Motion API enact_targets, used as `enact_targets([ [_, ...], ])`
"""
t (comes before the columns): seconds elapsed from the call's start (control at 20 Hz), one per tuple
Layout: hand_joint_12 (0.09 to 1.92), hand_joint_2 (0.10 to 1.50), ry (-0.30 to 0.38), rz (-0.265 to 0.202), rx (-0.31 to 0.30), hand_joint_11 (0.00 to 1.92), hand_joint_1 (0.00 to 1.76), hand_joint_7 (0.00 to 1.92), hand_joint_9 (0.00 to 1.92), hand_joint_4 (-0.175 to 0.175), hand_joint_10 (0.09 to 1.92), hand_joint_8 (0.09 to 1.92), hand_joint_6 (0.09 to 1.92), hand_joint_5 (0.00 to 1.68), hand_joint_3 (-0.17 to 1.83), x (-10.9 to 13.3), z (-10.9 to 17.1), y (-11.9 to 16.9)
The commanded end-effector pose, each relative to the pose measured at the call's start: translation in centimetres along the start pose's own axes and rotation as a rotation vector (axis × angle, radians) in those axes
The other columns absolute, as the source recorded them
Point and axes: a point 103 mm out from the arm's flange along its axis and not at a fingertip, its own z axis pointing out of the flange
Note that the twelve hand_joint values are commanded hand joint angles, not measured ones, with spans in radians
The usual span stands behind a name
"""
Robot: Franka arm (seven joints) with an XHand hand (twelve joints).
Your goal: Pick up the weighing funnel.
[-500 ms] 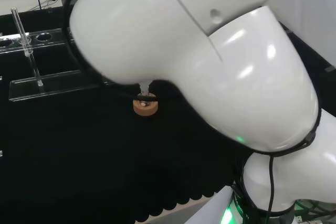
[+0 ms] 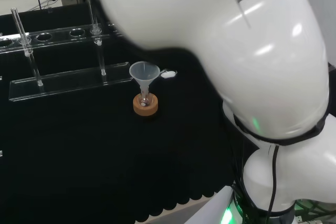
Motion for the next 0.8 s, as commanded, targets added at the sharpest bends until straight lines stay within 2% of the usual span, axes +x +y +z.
enact_targets([
  [0.05, 1.27, 0.67, 0.052, -0.044, 0.003, 0.58, 0.79, 0.65, 0.94, -0.054, 0.5, 0.65, 0.09, 0.59, 0.53, -2.7, 3.7, 3.2],
  [0.5, 1.26, 0.65, 0.094, -0.057, 0.066, 0.6, 0.82, 0.66, 0.95, -0.055, 0.47, 0.65, 0.09, 0.6, 0.58, -4.6, 9.2, 6.7],
  [0.8, 1.26, 0.65, 0.108, -0.072, 0.106, 0.59, 0.81, 0.65, 0.94, -0.055, 0.46, 0.65, 0.09, 0.6, 0.58, -4.1, 12.7, 8.5],
])
